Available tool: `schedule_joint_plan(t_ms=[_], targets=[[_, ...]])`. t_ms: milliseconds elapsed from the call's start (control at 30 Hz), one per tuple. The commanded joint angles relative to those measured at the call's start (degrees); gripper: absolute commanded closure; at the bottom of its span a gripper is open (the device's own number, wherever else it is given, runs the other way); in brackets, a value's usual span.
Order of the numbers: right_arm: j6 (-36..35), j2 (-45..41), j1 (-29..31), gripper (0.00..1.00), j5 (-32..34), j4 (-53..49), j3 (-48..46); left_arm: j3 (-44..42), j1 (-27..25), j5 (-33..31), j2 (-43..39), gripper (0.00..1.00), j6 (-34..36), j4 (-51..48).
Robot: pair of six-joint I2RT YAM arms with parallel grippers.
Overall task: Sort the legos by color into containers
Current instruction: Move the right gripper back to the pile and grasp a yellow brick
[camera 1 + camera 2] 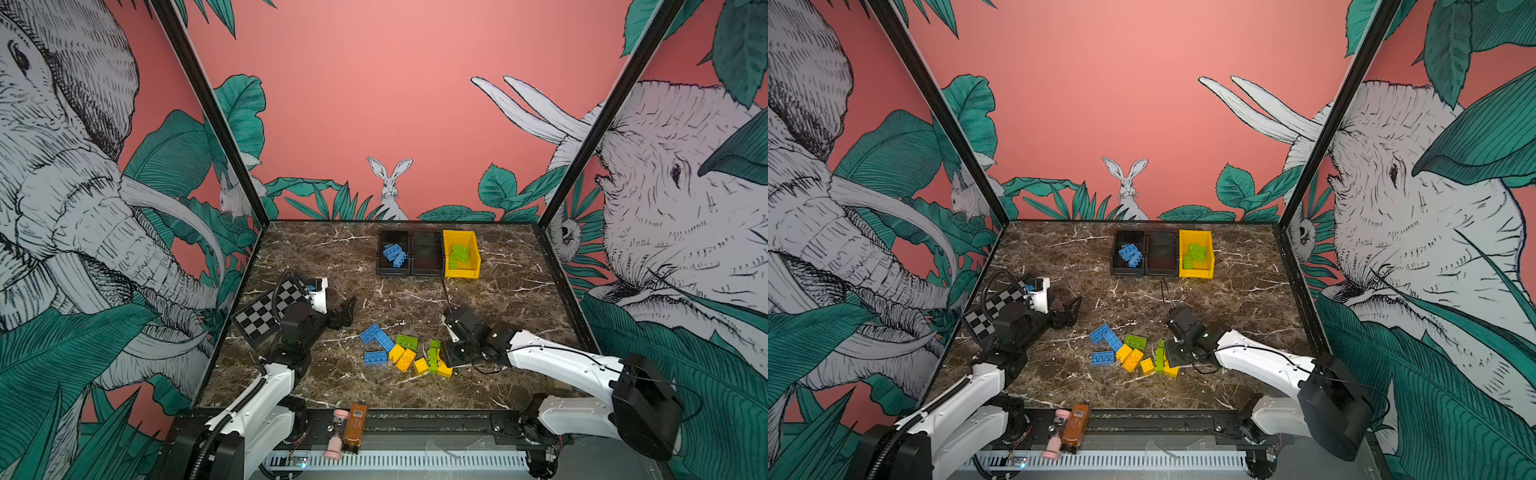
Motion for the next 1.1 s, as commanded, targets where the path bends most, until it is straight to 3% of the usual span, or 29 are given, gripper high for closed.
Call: schedule_joint_plan(t_ms=[0, 167, 400, 600, 900, 1067], targets=[[1.3, 1.5, 1.0, 0.47, 0.2, 2.8, 0.0, 0.7, -0.2, -0.6, -0.4, 0.01, 1.0, 0.4], [1.8, 2.8, 1.4, 0.47, 0.6, 3.2, -0.3, 0.6, -0.2, -1.0, -1.2, 0.01, 1.1, -0.1], [3.1, 2.8, 1.1, 0.46, 7.7, -1.8, -0.3, 0.6, -0.2, -1.4, -1.5, 0.01, 1.0, -0.2], [1.3, 2.0, -2.1, 0.43, 9.8, -3.6, 0.5, 0.7, -0.2, -1.4, -1.3, 0.01, 1.0, -0.4], [-4.5, -3.3, -5.9, 0.32, 10.3, -6.2, 5.5, 0.7, -0.2, -2.4, -2.3, 0.01, 1.4, -1.3], [-7.7, -1.9, -6.0, 0.24, 8.6, -9.3, 7.9, 0.7, -0.1, -2.6, -2.2, 0.01, 1.4, -1.3]])
